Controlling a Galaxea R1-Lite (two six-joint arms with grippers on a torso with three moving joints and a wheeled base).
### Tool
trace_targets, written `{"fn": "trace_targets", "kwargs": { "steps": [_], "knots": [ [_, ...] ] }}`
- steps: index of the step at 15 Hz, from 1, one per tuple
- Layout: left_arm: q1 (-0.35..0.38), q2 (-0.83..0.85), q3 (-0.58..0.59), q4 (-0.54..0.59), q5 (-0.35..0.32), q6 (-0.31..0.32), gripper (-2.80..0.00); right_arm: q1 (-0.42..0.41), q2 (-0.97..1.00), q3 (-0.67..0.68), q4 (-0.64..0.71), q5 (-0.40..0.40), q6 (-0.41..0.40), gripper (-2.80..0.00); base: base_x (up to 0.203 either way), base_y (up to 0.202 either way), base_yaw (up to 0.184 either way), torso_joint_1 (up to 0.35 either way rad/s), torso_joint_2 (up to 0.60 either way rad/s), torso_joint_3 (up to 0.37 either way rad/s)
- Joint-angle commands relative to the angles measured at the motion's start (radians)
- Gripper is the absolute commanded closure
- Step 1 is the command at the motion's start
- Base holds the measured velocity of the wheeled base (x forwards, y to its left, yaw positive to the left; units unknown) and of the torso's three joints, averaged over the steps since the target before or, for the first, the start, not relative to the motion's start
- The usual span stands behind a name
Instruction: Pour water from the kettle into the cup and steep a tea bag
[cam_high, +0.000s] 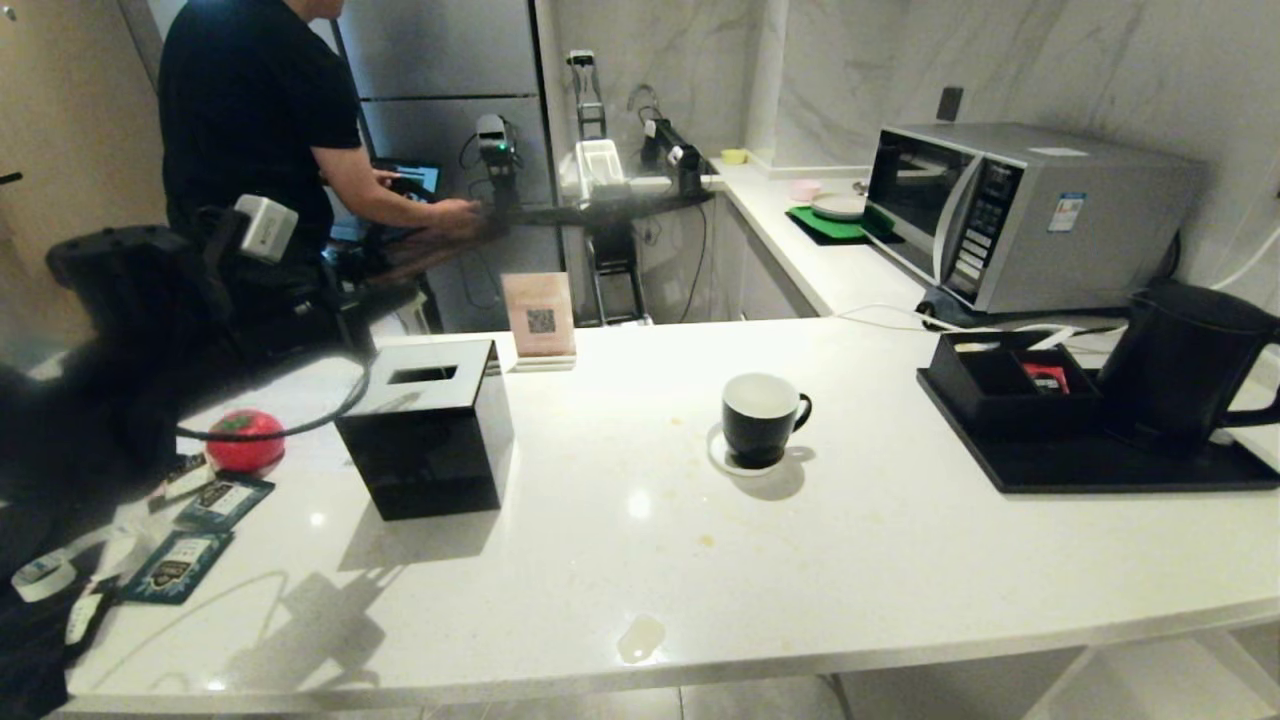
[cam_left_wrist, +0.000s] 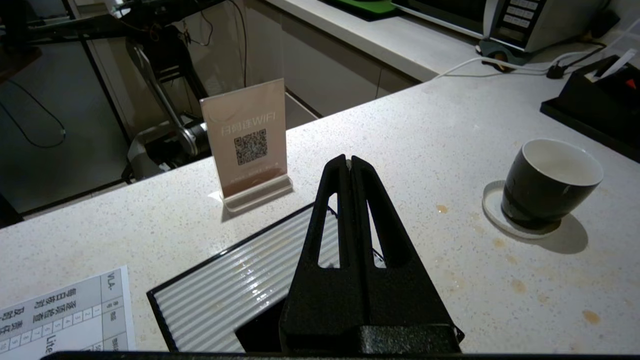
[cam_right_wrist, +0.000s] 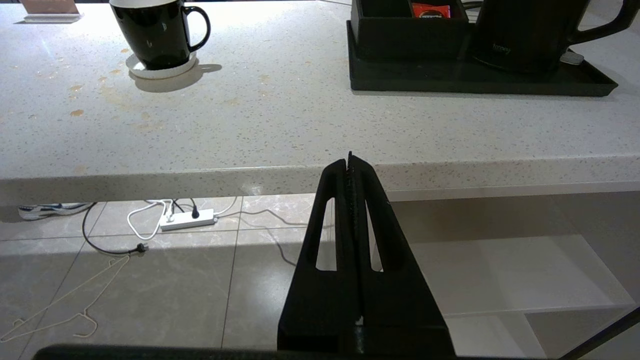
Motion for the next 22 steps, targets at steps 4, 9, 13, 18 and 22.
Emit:
{"fn": "trace_targets", "kwargs": {
  "steps": [4,9,13,18,22],
  "knots": [
    [0.017,0.066,0.103,-0.129,-0.001,-0.002,0.00,0.001,0.002,0.000,0.000,0.000,0.000,0.00,0.000,0.000,0.000,0.000,0.00,0.000],
    [0.022,0.107,0.150,-0.204,-0.001,-0.004,0.00,0.001,0.002,0.000,0.000,0.000,0.000,0.00,0.000,0.000,0.000,0.000,0.00,0.000],
    [0.022,0.105,0.150,-0.202,-0.003,-0.004,0.00,-0.001,0.002,0.000,0.000,0.000,0.000,0.00,0.000,0.000,0.000,0.000,0.00,0.000],
    [0.022,0.102,0.150,-0.202,-0.003,-0.004,-2.80,-0.001,0.002,0.000,0.000,0.000,0.000,0.00,0.000,0.000,0.000,0.000,0.00,0.000],
    [0.022,0.105,0.139,-0.207,-0.002,-0.002,-2.80,0.001,0.002,0.000,0.000,0.000,0.000,0.00,0.000,0.000,0.000,0.000,0.00,0.000]
  ]
}}
